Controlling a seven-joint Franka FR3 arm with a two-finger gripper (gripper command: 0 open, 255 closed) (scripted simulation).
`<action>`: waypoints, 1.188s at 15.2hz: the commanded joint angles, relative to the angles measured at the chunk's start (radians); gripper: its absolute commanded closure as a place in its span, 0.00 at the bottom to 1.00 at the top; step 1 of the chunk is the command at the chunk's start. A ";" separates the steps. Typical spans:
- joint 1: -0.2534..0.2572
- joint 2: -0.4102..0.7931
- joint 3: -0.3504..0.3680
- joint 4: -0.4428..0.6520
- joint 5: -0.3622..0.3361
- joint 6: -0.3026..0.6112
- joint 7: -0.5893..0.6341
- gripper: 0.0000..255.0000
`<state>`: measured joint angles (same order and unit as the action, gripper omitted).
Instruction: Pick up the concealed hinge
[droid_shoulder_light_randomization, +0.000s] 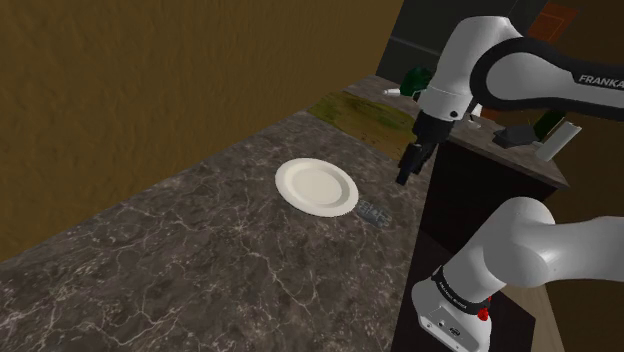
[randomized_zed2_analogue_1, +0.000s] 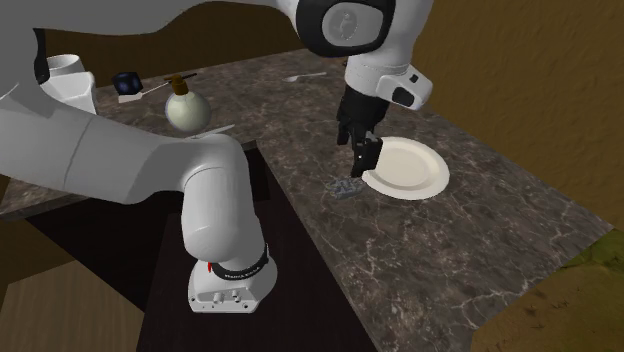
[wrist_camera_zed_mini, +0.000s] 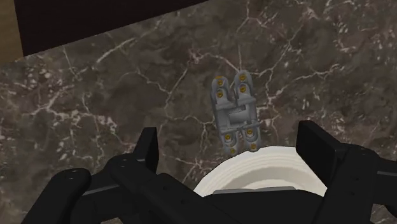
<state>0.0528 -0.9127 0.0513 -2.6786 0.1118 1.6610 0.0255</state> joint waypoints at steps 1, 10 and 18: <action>0.027 0.003 0.034 -0.073 0.011 0.112 -0.010 0.00; 0.103 0.052 0.126 -0.262 0.044 0.434 -0.030 0.00; 0.108 0.095 0.136 -0.305 0.056 0.519 -0.030 1.00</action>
<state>0.1606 -0.8185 0.1872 -2.9823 0.1672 2.1779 -0.0049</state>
